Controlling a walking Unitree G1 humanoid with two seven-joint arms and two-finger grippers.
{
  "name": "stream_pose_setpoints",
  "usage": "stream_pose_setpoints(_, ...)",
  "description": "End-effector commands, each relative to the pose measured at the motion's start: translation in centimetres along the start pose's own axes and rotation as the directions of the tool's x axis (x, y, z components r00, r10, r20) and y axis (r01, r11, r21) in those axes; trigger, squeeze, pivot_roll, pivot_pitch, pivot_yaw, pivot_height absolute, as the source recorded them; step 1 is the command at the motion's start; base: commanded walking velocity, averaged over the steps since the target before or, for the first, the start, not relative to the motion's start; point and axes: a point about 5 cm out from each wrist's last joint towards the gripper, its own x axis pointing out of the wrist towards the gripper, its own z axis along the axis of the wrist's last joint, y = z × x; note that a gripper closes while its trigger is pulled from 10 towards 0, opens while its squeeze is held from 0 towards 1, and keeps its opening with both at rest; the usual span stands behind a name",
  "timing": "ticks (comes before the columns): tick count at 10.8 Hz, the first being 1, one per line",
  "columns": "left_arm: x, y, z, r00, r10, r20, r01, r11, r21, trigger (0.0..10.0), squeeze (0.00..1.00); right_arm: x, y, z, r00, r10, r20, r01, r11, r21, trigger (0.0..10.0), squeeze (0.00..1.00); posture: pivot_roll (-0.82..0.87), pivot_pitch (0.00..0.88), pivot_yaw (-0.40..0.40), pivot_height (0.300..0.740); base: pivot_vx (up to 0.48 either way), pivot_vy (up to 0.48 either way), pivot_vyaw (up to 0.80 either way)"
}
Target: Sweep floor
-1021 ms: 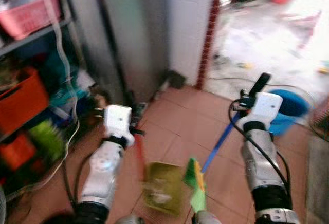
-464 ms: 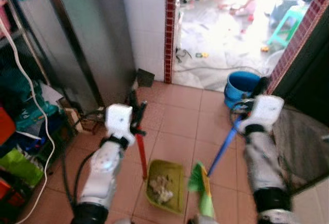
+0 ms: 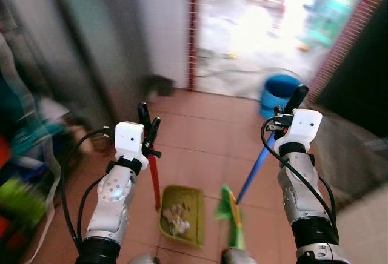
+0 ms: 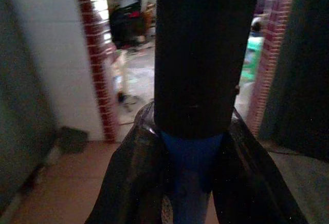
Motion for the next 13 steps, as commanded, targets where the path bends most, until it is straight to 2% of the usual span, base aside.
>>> stream_pose_setpoints(1, 0.64, -0.25, 1.54, 0.996, -0.016, 0.085, 0.017, 1.0, -0.01, 10.0, 0.0, 0.28, -0.13, 0.5, 1.0, 0.0, 0.019, 0.0, 1.0, -0.005, 10.0, 0.0, -0.07, 0.0, 0.008, 0.74, 0.405, 0.259, -0.8)
stream_pose_setpoints(2, 0.62, -0.29, 1.52, 0.996, -0.017, 0.084, 0.018, 1.0, -0.009, 10.0, 0.0, 0.26, -0.15, 0.5, 1.0, 0.001, 0.02, -0.001, 1.0, -0.004, 10.0, 0.0, -0.07, 0.0, 0.008, 0.74, 0.394, 0.27, -0.76)
stream_pose_setpoints(9, 0.49, -0.33, 1.38, 0.997, -0.015, 0.076, 0.017, 1.0, -0.021, 10.0, 0.0, -0.17, -0.19, 0.16, 1.0, 0.008, 0.009, -0.008, 1.0, -0.023, 10.0, 0.0, -0.07, 0.0, 0.011, 0.74, 0.386, 0.284, 0.0)
stream_pose_setpoints(13, 0.47, -0.24, 1.14, 0.998, 0.005, 0.067, -0.005, 1.0, 0.003, 10.0, 0.0, -0.19, -0.11, 0.12, 1.0, 0.008, 0.005, -0.008, 1.0, -0.023, 10.0, 0.0, -0.07, 0.0, 0.011, 0.74, 0.332, 0.239, 0.0)
